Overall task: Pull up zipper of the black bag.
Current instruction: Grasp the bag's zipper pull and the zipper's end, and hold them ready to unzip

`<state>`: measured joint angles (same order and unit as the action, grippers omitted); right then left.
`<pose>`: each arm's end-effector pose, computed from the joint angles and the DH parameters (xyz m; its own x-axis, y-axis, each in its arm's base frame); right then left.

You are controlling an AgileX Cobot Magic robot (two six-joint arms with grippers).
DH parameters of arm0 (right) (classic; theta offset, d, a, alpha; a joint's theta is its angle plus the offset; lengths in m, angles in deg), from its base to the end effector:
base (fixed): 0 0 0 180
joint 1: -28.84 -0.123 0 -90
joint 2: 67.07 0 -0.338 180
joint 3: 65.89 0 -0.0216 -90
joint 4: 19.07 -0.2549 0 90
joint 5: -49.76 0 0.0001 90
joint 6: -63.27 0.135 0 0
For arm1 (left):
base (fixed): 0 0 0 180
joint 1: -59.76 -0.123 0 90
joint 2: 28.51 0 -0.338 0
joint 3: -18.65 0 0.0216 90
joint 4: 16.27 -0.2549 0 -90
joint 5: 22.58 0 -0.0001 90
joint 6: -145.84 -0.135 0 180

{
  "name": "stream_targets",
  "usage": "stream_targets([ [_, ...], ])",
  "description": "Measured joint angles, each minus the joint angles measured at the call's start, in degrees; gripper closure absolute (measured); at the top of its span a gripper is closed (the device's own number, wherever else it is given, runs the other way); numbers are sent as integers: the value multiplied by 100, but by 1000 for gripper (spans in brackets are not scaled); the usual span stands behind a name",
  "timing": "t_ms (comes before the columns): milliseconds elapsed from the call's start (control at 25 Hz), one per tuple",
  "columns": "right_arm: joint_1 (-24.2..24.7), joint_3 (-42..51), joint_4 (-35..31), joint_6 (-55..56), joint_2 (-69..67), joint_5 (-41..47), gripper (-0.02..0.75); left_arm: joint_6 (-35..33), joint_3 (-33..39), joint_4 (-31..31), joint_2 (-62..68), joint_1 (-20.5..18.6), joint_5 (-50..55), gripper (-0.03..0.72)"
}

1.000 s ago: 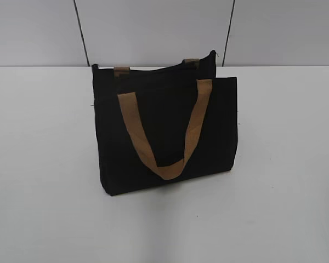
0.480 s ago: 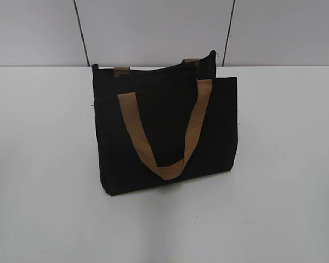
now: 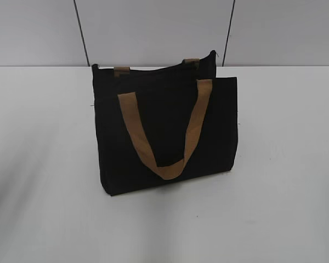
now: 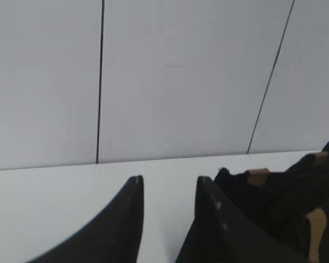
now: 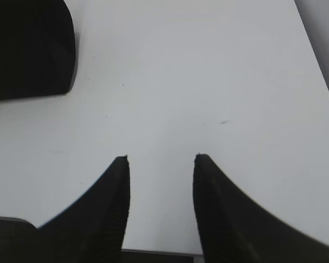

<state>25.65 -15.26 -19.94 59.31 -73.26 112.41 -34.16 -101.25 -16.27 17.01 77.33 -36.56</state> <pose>-0.0171 0.0009 0.2505 -0.4860 -0.0893 -0.8694 -0.0977 0.9941 -0.0474 0.1425 -0.0451 0.3124 -0.0273 0.0086 -0.9996 0.3019 0.9533 0.0000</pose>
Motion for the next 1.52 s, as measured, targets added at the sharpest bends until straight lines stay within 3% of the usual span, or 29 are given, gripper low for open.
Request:
stream_targets([
  [320,0,0,0,0,0,0,430,355,456,-337,2313,394,-2065,430],
  [760,0,0,0,0,0,0,430,655,456,-1278,4958,693,-3666,426],
  [1080,0,0,0,0,0,5,430,661,196,-1322,5501,709,-3802,300],
  [1520,0,0,0,0,0,0,430,661,-578,-1322,6522,709,-3802,293],
])
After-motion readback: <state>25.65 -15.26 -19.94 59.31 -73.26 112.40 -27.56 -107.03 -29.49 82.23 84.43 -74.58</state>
